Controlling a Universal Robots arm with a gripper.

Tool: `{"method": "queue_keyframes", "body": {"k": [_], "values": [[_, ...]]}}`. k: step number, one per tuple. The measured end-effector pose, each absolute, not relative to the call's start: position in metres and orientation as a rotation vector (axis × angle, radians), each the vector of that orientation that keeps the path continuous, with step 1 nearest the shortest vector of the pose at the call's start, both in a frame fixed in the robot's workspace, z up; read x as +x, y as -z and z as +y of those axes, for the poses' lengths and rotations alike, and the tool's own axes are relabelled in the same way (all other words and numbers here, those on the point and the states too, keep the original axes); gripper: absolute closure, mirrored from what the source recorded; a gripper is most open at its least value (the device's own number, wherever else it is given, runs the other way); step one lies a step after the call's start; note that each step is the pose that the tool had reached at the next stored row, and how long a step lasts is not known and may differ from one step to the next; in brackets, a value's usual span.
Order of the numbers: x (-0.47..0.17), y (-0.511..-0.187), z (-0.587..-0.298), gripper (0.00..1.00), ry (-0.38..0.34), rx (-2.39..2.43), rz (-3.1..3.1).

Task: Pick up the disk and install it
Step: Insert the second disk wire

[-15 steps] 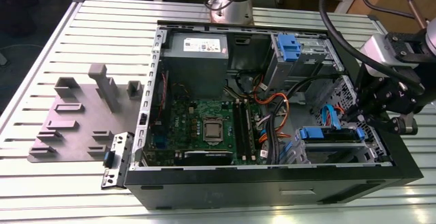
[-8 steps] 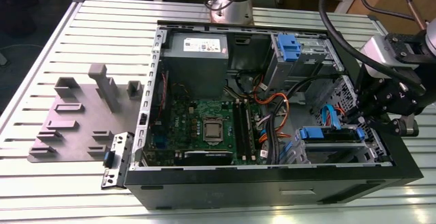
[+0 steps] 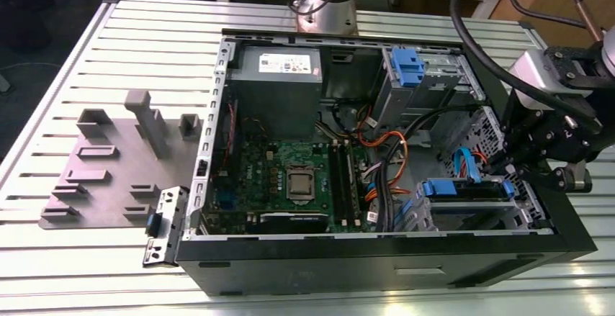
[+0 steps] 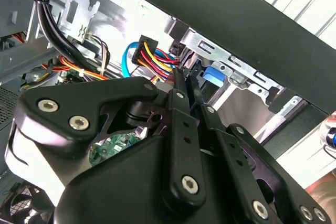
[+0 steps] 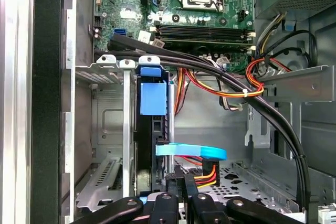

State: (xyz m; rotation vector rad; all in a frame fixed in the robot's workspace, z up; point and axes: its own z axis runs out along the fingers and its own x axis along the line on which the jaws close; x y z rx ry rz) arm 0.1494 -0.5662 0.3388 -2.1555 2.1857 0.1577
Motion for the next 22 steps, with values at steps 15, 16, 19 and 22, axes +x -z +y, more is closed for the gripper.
{"method": "queue_keyframes", "body": {"k": [15,16,19,22], "values": [[0.1493,-0.3388,-0.5725,0.84,-0.156,-2.156,2.187],[0.1492,-0.3388,-0.573,0.84,-0.156,-2.156,2.187],[0.1483,-0.3388,-0.5741,0.84,-0.155,-2.156,2.186],[0.1476,-0.3388,-0.5748,0.84,-0.154,-2.156,2.186]]}}
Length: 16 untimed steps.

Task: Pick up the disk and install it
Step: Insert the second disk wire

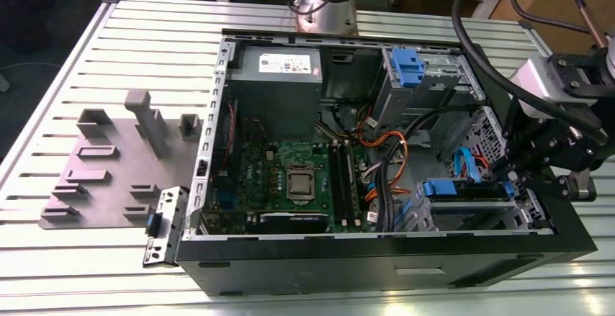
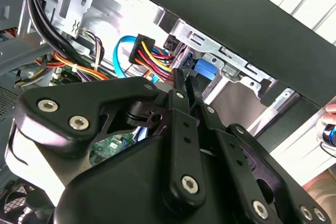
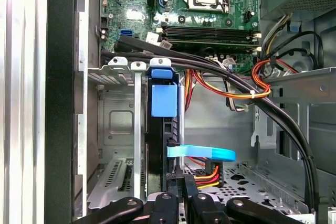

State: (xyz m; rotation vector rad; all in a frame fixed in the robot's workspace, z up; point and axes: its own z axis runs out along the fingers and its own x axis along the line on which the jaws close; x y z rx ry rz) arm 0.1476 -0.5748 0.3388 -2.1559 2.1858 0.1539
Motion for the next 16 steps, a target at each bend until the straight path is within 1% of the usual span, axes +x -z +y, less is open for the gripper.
{"method": "queue_keyframes", "body": {"k": [16], "values": [[0.1476,-0.3402,-0.5777,0.84,-0.15,-2.153,2.192]]}}
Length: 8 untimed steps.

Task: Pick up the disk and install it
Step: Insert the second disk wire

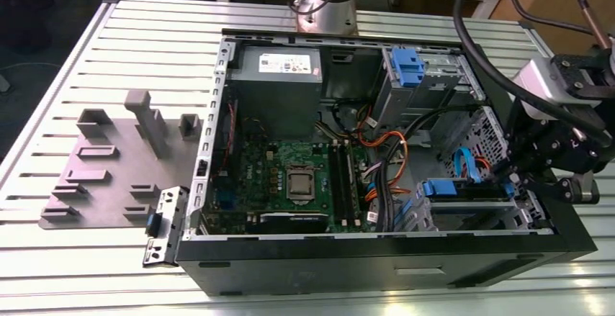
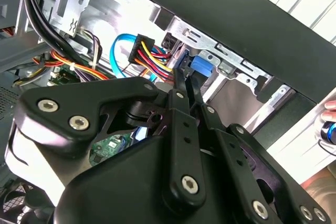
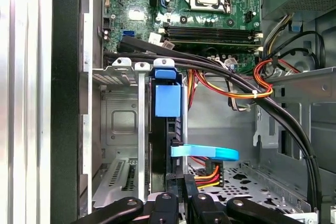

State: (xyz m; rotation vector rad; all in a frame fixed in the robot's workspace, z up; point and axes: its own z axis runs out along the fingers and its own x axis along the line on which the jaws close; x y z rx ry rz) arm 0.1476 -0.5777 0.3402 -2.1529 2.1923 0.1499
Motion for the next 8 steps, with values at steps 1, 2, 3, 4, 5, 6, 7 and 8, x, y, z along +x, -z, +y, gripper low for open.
{"method": "queue_keyframes", "body": {"k": [1,2,3,4,5,6,7,8], "values": [[0.1477,-0.3403,-0.5783,0.84,-0.15,-2.152,2.193],[0.1478,-0.3403,-0.579,0.84,-0.15,-2.151,2.194],[0.148,-0.3403,-0.5798,0.84,-0.15,-2.15,2.195],[0.148,-0.3403,-0.5806,0.84,-0.15,-2.149,2.196],[0.1481,-0.3403,-0.5811,0.84,-0.149,-2.148,2.197],[0.1481,-0.3403,-0.5813,0.84,-0.149,-2.148,2.197],[0.1482,-0.3401,-0.5814,0.84,-0.15,-2.148,2.197],[0.1482,-0.3399,-0.5816,0.84,-0.15,-2.148,2.197]]}}
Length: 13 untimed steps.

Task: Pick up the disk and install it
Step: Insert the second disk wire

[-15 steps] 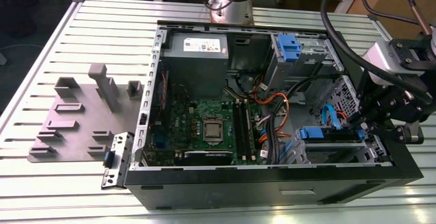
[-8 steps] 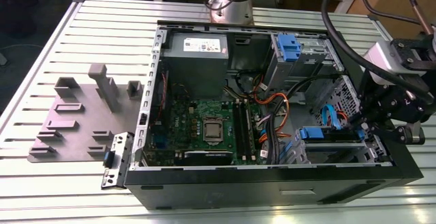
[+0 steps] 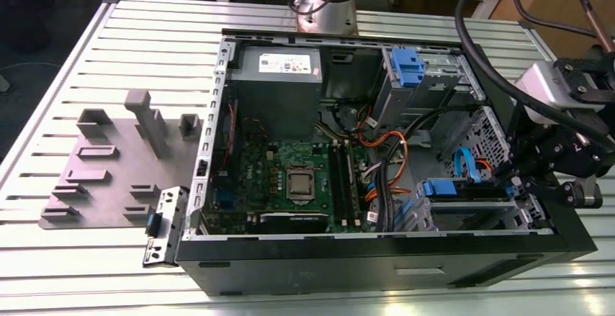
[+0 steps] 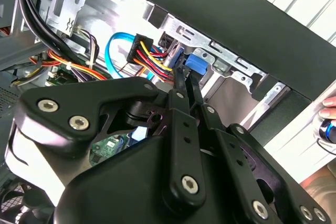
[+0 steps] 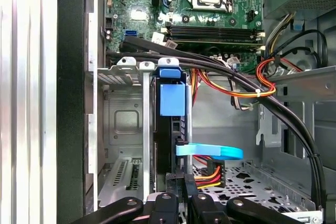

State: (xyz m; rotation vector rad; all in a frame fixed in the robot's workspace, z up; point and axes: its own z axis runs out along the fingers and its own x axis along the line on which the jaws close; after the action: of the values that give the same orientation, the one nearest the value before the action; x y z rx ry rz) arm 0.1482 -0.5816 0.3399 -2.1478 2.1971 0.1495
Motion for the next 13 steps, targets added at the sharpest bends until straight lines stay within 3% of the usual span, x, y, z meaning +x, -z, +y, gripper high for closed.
{"method": "queue_keyframes", "body": {"k": [13], "values": [[0.1482,-0.3372,-0.582,0.84,-0.149,-2.148,2.197]]}}
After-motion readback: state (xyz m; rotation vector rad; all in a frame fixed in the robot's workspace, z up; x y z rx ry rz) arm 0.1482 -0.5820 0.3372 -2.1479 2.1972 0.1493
